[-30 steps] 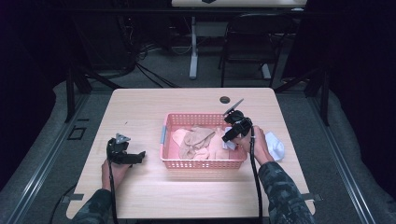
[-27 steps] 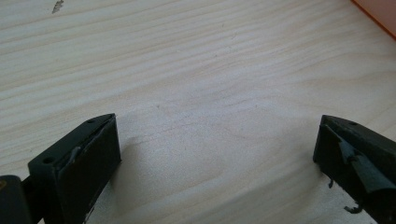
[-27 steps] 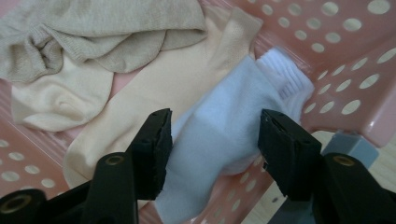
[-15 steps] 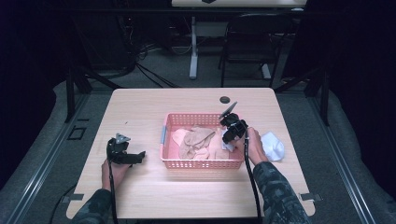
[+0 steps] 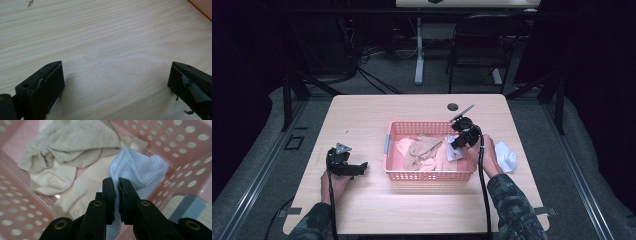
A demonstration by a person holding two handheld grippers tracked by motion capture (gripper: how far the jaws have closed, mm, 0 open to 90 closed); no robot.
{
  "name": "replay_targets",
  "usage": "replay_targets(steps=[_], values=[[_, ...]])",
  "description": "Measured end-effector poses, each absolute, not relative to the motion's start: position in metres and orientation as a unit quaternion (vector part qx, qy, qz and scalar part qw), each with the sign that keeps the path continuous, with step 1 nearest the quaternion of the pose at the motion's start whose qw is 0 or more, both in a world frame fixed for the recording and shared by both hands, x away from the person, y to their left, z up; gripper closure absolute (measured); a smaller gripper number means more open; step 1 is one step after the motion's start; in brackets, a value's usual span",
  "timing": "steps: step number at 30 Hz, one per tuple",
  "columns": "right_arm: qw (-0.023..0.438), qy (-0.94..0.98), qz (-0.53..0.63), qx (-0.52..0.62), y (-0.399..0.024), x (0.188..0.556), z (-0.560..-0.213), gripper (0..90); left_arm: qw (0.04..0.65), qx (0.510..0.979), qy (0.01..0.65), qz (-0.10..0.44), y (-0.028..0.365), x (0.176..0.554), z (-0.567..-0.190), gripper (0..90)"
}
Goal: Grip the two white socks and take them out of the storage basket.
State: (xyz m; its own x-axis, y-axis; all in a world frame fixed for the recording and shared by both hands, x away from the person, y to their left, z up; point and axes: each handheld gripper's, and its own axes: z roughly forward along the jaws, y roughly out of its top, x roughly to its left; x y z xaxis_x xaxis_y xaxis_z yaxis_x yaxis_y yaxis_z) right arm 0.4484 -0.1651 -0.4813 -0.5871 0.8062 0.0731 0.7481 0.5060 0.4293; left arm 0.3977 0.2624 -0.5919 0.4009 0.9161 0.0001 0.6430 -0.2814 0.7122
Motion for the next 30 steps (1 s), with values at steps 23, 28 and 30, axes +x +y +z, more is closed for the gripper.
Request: replay_targets(steps=[23, 28, 30], values=[[0.091, 0.852, 0.306, 0.414, -0.174, 0.425, -0.408, 84.1, 0.323, 0.772, 0.505, 0.211, 0.262, 0.398, -0.592, 0.5], [0.09, 0.852, 0.309, 0.413, -0.174, 0.425, -0.404, 84.1, 0.323, 0.772, 0.505, 0.211, 0.262, 0.398, -0.592, 0.5], [0.09, 0.854, 0.309, 0.409, -0.174, 0.425, -0.403, 84.1, 0.323, 0.772, 0.505, 0.211, 0.262, 0.398, -0.592, 0.6]])
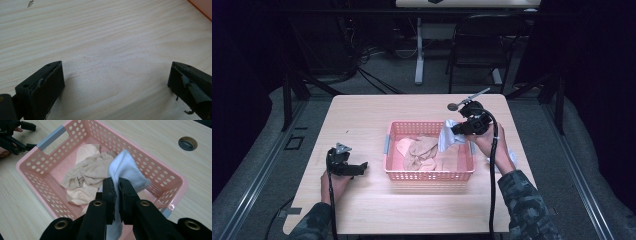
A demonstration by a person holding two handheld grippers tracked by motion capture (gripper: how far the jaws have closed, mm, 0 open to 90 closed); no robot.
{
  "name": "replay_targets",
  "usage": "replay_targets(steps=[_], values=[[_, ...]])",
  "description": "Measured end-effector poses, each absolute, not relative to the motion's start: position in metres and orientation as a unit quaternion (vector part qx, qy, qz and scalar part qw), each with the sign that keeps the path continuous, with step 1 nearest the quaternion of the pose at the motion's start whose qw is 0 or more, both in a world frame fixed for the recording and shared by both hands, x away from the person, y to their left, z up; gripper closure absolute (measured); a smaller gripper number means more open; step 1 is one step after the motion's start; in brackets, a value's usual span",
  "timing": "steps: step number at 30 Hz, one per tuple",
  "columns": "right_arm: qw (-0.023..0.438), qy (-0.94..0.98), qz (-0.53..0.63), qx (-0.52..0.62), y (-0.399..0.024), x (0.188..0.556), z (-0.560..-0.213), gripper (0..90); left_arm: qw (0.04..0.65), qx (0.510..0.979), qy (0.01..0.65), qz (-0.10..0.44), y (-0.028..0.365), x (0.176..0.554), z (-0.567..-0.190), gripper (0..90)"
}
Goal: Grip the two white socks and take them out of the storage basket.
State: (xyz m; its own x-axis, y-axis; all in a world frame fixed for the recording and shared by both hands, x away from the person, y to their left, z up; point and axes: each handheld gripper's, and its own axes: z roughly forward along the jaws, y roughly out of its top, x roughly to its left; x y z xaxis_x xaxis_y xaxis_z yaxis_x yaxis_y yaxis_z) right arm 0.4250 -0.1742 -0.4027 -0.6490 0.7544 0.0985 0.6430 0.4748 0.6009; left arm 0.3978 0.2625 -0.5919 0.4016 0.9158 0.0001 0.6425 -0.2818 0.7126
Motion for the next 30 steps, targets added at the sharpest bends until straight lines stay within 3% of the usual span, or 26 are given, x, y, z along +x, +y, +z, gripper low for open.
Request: replay_targets(steps=[30], values=[[0.104, 0.84, 0.331, 0.417, -0.202, 0.414, -0.365, 84.0, 0.323, 0.772, 0.505, 0.211, 0.262, 0.398, -0.592, 0.5]])
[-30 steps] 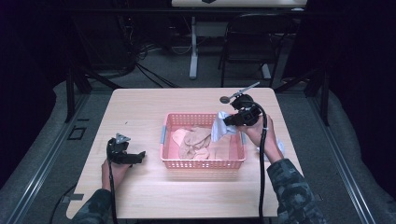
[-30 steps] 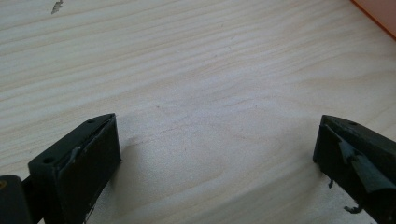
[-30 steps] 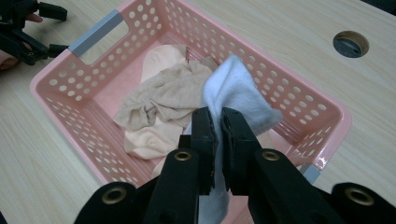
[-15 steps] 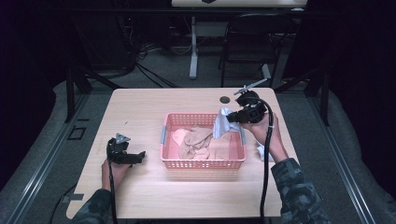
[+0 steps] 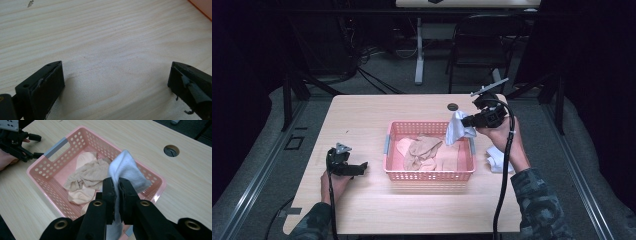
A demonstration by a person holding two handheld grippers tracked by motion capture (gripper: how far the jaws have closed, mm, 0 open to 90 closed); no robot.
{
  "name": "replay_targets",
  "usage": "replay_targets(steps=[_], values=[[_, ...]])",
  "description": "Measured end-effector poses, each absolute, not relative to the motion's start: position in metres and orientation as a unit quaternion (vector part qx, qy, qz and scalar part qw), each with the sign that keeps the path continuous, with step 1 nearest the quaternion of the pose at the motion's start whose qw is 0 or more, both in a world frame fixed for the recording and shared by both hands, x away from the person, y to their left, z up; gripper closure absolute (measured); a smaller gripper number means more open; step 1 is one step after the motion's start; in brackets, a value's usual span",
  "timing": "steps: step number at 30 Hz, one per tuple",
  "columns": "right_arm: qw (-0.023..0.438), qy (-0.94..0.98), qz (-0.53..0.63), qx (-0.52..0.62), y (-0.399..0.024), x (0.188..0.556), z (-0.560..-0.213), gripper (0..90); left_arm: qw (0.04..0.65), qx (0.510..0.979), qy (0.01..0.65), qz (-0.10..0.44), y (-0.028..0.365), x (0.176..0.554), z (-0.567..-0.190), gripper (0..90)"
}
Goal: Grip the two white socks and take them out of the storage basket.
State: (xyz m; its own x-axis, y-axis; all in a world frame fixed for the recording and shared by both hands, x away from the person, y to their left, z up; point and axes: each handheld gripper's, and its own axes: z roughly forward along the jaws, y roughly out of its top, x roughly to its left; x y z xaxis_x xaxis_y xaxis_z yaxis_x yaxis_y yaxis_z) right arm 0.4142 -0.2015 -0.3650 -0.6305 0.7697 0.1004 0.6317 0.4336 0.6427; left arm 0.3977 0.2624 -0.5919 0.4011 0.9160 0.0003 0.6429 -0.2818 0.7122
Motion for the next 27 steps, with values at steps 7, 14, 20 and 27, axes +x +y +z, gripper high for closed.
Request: replay_targets(steps=[7, 14, 20, 27], values=[[0.113, 0.832, 0.34, 0.423, -0.215, 0.409, -0.355, 84.0, 0.323, 0.772, 0.505, 0.211, 0.262, 0.398, -0.592, 0.5], [0.12, 0.826, 0.337, 0.435, -0.232, 0.405, -0.348, 83.9, 0.323, 0.772, 0.505, 0.211, 0.262, 0.398, -0.592, 0.5], [0.132, 0.816, 0.338, 0.45, -0.251, 0.401, -0.342, 83.9, 0.323, 0.772, 0.505, 0.211, 0.262, 0.398, -0.592, 0.5], [0.147, 0.803, 0.324, 0.478, -0.279, 0.397, -0.346, 83.9, 0.323, 0.772, 0.505, 0.211, 0.262, 0.398, -0.592, 0.5]])
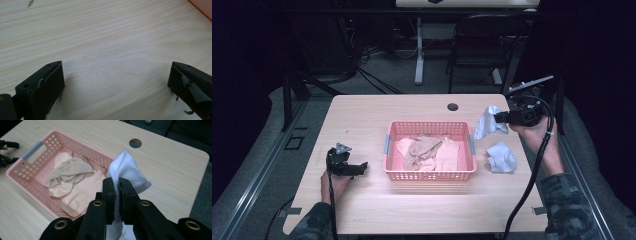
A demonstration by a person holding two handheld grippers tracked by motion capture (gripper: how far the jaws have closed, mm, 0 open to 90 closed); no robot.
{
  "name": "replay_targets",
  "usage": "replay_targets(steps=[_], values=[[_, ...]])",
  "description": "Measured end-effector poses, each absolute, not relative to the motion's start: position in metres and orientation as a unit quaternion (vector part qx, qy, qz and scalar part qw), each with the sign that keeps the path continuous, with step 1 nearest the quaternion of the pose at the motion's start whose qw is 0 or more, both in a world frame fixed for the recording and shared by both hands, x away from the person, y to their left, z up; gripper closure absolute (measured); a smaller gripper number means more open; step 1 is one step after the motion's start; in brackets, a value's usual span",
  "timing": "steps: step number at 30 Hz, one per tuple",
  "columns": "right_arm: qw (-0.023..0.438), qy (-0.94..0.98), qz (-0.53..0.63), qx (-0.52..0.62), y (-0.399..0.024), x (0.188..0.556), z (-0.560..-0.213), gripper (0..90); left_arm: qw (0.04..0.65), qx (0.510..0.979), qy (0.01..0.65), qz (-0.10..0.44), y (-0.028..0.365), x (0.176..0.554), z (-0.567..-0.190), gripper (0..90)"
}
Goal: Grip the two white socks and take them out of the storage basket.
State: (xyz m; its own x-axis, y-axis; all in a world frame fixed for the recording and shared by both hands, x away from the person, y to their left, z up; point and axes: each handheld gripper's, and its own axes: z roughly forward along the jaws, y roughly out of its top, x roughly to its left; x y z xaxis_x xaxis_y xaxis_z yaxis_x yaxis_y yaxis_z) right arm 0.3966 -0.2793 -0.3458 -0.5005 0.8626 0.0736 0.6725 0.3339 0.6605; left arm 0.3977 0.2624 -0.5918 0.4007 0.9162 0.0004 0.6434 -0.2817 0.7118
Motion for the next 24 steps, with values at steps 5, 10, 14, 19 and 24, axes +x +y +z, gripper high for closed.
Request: replay_targets(steps=[5, 10, 14, 19, 24], values=[[0.157, 0.794, 0.312, 0.497, -0.294, 0.396, -0.356, 83.9, 0.323, 0.771, 0.506, 0.212, 0.262, 0.398, -0.592, 0.5], [0.154, 0.785, 0.301, 0.52, -0.31, 0.4, -0.374, 83.9, 0.323, 0.771, 0.506, 0.212, 0.262, 0.398, -0.592, 0.5], [0.149, 0.786, 0.293, 0.524, -0.312, 0.403, -0.386, 83.9, 0.323, 0.771, 0.507, 0.212, 0.262, 0.398, -0.592, 0.5], [0.135, 0.787, 0.275, 0.536, -0.311, 0.413, -0.411, 83.9, 0.323, 0.77, 0.507, 0.212, 0.262, 0.398, -0.592, 0.5], [0.117, 0.784, 0.255, 0.554, -0.309, 0.424, -0.444, 83.8, 0.322, 0.771, 0.507, 0.212, 0.262, 0.398, -0.592, 0.5]])
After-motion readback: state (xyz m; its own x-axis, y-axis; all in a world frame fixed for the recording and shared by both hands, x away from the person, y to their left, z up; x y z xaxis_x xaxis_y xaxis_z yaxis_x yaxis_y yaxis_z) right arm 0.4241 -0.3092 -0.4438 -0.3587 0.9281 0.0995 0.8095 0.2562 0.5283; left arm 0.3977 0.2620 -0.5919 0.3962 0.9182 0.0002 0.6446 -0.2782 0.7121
